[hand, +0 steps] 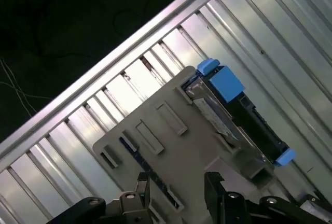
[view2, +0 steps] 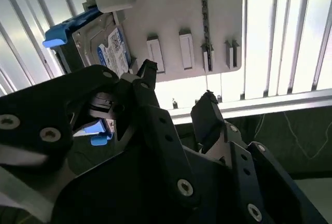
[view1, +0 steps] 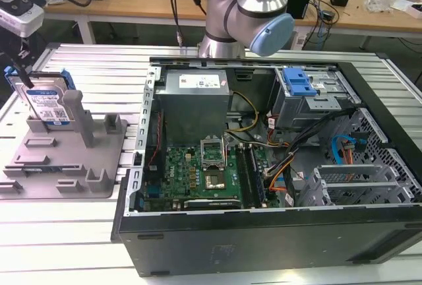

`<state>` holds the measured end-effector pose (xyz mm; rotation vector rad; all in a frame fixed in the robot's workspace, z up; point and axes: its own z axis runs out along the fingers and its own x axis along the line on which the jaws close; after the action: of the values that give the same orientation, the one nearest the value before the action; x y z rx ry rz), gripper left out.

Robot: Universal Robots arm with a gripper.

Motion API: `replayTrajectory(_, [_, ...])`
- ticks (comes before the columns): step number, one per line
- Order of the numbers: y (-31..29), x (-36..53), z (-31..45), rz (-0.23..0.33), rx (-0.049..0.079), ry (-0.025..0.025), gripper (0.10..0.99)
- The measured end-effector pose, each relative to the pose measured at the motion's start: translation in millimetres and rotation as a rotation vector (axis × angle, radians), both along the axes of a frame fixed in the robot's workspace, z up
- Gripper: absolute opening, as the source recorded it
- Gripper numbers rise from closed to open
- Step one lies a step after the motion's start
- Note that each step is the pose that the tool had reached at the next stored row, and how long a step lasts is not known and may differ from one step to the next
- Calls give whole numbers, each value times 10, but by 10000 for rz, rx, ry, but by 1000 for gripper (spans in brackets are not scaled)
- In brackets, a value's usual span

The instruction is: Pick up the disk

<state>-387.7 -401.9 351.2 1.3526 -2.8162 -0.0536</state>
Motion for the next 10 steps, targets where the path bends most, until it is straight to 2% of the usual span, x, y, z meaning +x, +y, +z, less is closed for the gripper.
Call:
replayTrajectory(2, [0, 0, -2, 404, 0, 0, 541])
replayTrajectory(5, [0, 0, -6, 1346, 0, -1, 541])
replayTrajectory(7, [0, 0, -8, 1716, 0, -1, 541])
replayTrajectory(9, [0, 0, -11, 2453, -2, -6, 541])
replayTrajectory(10, [0, 0, -11, 2621, -2, -9, 541])
